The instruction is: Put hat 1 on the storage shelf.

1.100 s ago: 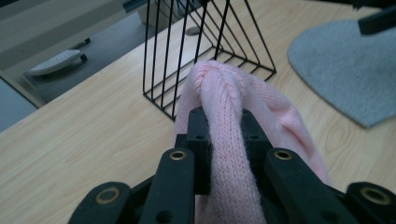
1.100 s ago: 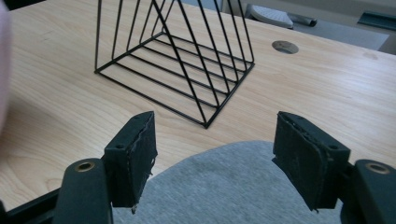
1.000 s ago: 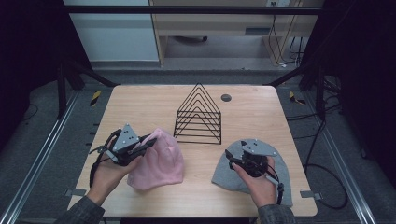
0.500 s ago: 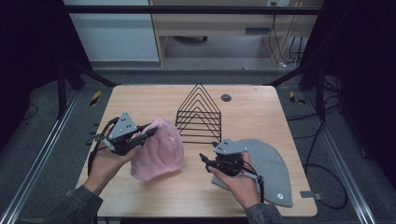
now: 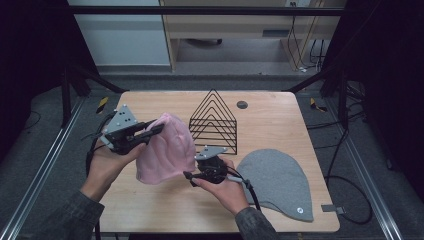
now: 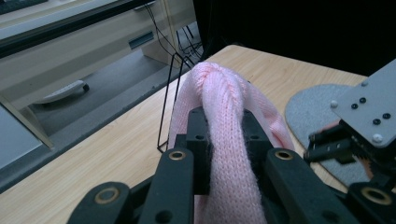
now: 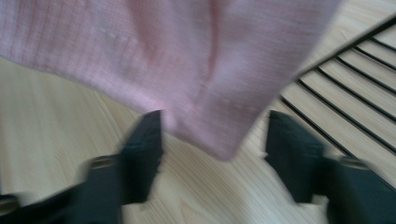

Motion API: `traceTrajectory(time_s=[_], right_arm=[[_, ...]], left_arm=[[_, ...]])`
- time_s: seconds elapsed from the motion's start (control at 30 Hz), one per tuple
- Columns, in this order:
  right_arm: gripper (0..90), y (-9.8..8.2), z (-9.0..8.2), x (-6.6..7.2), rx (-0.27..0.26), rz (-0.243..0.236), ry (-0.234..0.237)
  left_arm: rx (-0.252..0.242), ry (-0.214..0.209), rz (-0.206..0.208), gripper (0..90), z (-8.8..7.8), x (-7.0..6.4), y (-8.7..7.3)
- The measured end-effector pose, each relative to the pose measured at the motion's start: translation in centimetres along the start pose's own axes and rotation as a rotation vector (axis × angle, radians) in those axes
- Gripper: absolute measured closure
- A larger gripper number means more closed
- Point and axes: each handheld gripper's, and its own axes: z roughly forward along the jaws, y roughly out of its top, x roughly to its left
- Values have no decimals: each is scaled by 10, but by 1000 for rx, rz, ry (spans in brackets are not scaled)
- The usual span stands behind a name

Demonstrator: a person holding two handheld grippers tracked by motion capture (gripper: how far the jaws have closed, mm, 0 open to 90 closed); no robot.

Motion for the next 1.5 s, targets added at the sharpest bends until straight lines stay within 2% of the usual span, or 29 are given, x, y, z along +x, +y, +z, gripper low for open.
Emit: traceTrajectory(time_s=[0.07,0.13,0.17,0.23,0.3,0.4,0.53,0.6,0.7,0.77,0.9,1.07,1.3,1.5], right_arm=[[589,5,1,3,-26,-4,34],[746,11,-2,6,-44,-22,38],[794,14,-4,5,-52,-21,45],[833,22,-12,3,-65,-35,55],[839,29,-22,0,-68,-58,37],[842,41,-38,-9,-77,-69,23],[843,64,-58,-19,-75,-87,29],[842,76,-66,-24,-73,-80,29],[842,92,-73,-33,-79,-46,39],[842,101,-77,-38,-85,-37,39],[843,116,-80,-47,-88,-38,23],[844,127,-80,-66,-88,-3,-2],[843,131,-78,-90,-91,32,-41],[843,130,-68,-113,-92,73,-43]], left_arm=[[-9,5,-17,779,-3,3,1],[-20,5,-36,779,-6,6,3],[-25,2,-44,779,-8,8,4],[-29,15,-49,778,-15,13,6],[-35,20,-59,778,-21,19,9],[-35,21,-72,777,-27,30,15],[-22,23,-102,776,-27,47,27],[-12,32,-110,775,-26,57,36],[-7,42,-115,775,-25,66,49],[-10,56,-104,774,-22,71,58],[0,62,-110,773,-15,81,70],[23,62,-122,771,-4,89,79],[33,64,-152,771,19,99,84],[51,48,-153,771,43,109,92]])
